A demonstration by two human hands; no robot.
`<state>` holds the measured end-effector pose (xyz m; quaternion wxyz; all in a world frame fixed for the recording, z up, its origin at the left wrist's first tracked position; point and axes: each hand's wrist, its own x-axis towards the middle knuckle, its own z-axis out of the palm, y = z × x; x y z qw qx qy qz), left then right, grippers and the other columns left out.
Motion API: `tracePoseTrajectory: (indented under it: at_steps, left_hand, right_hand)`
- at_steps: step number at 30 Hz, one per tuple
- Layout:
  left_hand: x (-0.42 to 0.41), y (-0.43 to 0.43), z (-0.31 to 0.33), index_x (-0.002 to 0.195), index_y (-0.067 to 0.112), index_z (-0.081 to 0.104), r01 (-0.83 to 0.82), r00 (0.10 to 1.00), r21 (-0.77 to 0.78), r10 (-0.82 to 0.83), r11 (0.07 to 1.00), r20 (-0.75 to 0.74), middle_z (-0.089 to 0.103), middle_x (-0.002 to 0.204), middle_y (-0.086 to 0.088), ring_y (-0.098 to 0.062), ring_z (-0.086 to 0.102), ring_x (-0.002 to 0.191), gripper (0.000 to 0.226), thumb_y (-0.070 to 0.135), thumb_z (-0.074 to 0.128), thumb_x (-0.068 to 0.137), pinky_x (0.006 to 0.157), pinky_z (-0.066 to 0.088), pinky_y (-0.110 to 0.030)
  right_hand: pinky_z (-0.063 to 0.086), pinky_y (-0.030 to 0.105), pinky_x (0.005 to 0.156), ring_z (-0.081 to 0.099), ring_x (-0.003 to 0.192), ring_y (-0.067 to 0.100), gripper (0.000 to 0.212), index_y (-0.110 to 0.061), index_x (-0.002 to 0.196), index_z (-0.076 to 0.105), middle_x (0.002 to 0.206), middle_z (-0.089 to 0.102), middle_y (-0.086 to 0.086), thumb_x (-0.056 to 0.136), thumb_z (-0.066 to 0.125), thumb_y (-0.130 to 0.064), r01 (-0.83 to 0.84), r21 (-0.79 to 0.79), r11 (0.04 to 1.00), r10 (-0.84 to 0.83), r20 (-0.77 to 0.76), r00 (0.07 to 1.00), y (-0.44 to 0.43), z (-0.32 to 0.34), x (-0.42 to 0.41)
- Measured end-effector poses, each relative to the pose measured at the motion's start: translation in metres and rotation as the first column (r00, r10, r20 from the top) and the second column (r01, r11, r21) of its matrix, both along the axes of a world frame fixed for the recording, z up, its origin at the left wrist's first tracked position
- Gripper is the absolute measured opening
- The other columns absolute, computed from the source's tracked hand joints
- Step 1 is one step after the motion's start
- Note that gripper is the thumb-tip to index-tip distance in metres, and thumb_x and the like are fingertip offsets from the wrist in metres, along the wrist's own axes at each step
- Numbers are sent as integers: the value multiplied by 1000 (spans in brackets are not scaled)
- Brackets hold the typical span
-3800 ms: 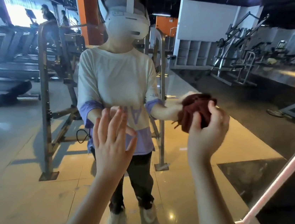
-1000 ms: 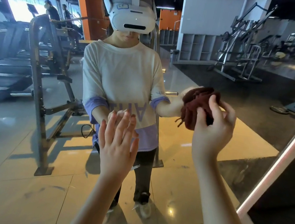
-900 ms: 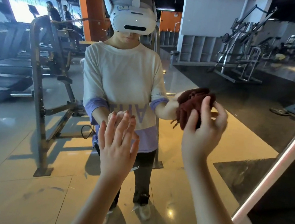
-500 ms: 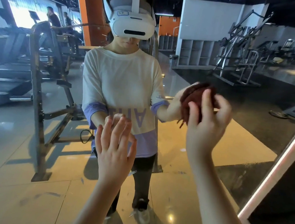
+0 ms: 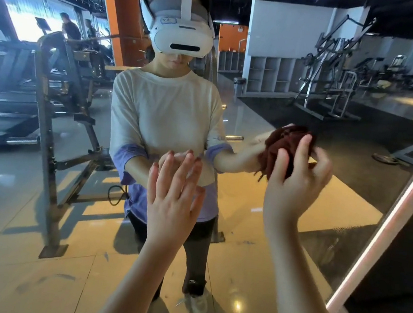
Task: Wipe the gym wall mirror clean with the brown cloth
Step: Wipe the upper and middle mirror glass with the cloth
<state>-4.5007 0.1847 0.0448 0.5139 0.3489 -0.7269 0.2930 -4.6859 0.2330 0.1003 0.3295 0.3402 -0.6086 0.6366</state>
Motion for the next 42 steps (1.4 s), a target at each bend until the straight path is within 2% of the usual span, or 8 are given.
tracePoseTrajectory:
  at_steps: [5,12,17,22,25,29,35,42]
  left_hand:
    - [-2,0,-3,146,13,44,-1,1000,15,1,1000,-12,44,152,-10,-37,33,144,64,25,71,90,118,27,-57]
    - [-4,2,-2,145,12,45,2,1000,17,-1,1000,-25,48,150,-12,-35,31,145,60,23,69,91,119,24,-54]
    - [-8,1,-9,145,12,44,-4,1000,-4,4,1000,-23,45,150,-11,-31,27,147,53,21,63,96,121,21,-52]
    - [-4,4,-13,144,9,47,7,1000,17,-8,1000,15,49,148,-15,-29,20,148,50,21,61,97,121,19,-51]
    - [-5,3,-14,144,10,48,-4,1000,16,4,1000,17,48,149,-14,-29,21,148,52,21,64,96,121,20,-52]
    - [-7,2,-14,143,10,50,-12,1000,18,12,1000,-4,48,149,-13,-32,26,146,54,18,68,93,118,26,-55]
    - [-5,5,-13,139,6,56,-13,1000,18,13,1000,12,51,147,-15,-31,24,146,50,17,69,92,120,24,-54]
    - [-7,4,-16,143,10,50,-23,1000,33,23,999,4,45,150,-11,-35,31,145,54,17,67,92,120,24,-55]
  right_hand:
    - [46,27,78,53,103,29,40,-7,129,63,121,60,22,95,59,-29,-119,159,980,152,-215,965,5,-34,20]
    - [59,46,73,59,108,30,32,-10,122,62,125,55,18,95,65,-26,-189,40,981,176,218,960,14,-49,1]
    - [58,37,70,64,101,34,39,-7,117,66,118,60,20,81,79,-14,-342,189,921,322,129,938,20,-89,39]
    - [48,19,70,66,98,33,36,-3,116,65,113,61,21,87,74,-21,-270,116,956,233,261,937,23,-97,9]
    - [51,24,70,63,98,25,37,-5,116,64,113,61,19,90,66,-31,-269,135,954,230,250,941,25,-113,28]
    - [50,18,73,54,96,5,36,-5,108,69,108,63,14,76,80,-16,-360,246,900,332,151,931,26,-130,54]
    - [46,16,73,65,96,26,37,-3,113,67,110,63,17,79,79,-7,-319,189,929,249,321,914,29,-139,31]
    - [50,19,76,62,96,15,37,-11,111,68,109,65,14,76,78,-13,-373,219,901,341,171,924,28,-136,46]
